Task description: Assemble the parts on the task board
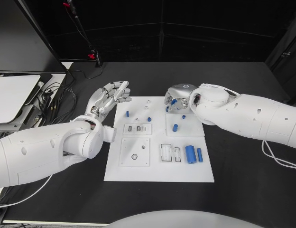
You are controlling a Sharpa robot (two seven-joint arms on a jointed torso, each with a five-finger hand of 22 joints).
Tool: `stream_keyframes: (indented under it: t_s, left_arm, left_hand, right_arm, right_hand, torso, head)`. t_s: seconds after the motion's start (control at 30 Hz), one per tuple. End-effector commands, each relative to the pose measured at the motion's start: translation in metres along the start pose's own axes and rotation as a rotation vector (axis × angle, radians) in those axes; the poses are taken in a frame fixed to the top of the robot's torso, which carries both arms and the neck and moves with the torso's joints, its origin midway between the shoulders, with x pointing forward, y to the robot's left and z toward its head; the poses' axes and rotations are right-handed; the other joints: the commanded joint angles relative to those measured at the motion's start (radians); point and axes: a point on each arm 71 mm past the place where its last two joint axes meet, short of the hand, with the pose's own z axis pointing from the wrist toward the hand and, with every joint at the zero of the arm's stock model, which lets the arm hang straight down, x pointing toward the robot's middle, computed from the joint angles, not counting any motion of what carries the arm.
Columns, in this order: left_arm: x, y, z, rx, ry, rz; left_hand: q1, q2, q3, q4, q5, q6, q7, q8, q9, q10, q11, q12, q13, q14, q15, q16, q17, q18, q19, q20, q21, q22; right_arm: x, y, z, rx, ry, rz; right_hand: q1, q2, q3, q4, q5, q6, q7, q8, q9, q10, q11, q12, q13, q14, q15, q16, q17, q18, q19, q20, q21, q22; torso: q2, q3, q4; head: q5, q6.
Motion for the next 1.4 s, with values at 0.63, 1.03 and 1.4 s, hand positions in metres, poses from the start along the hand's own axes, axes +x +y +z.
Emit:
stream_keyframes:
  t_s: [0.63, 1.03, 1.4]
  left_arm:
    - [0.000, -0.015, 0.000, 0.196, 0.012, -0.004]
    - [0.000, -0.014, -0.001, 0.194, 0.011, -0.004]
    - [-0.001, -0.014, 0.000, 0.191, 0.011, -0.003]
  left_hand:
    - [0.004, 0.004, 0.002, 0.001, 0.004, 0.005, 0.149, -0.003, -0.002, -0.007, -0.002, -0.006, 0.000, -0.001, 0.004, -0.007, -0.001, 0.010, -0.005, 0.000, 0.004, -0.002]
    - [0.004, 0.004, 0.002, 0.001, 0.004, 0.005, 0.149, -0.003, -0.002, -0.007, -0.002, -0.006, 0.000, -0.001, 0.004, -0.007, -0.001, 0.010, -0.005, 0.000, 0.004, -0.002]
    - [0.005, 0.004, 0.002, 0.001, 0.005, 0.005, 0.149, -0.004, -0.002, -0.007, -0.002, -0.006, 0.000, -0.001, 0.004, -0.008, -0.001, 0.010, -0.005, 0.000, 0.004, -0.002]
  right_arm:
    - [0.006, 0.000, 0.005, 0.022, 0.035, -0.011]
    - [0.012, 0.001, 0.008, 0.028, 0.052, -0.009]
    - [0.015, 0.001, 0.009, 0.032, 0.062, -0.007]
  right_hand:
    - [0.023, 0.007, 0.013, 0.014, -0.002, 0.017, -0.005, -0.032, 0.002, 0.050, -0.004, -0.026, 0.000, 0.067, -0.004, 0.003, 0.031, -0.011, 0.099, -0.001, -0.002, 0.244]
    - [0.026, 0.009, 0.018, 0.024, -0.002, 0.029, -0.006, -0.044, 0.003, 0.074, -0.007, -0.041, -0.001, 0.066, -0.006, 0.003, 0.029, -0.010, 0.098, -0.003, -0.002, 0.244]
    - [0.031, 0.007, 0.021, 0.037, -0.002, 0.041, -0.006, -0.058, 0.003, 0.110, -0.014, -0.060, -0.001, 0.066, -0.011, 0.002, 0.027, -0.010, 0.098, -0.008, -0.003, 0.243]
  torso:
    - [-0.004, -0.0048, 0.0000]
    - [-0.005, -0.0064, -0.0005]
    - [-0.006, -0.0073, -0.0006]
  head:
    - [-0.004, 0.003]
    - [-0.002, -0.001]
    - [-0.001, -0.004]
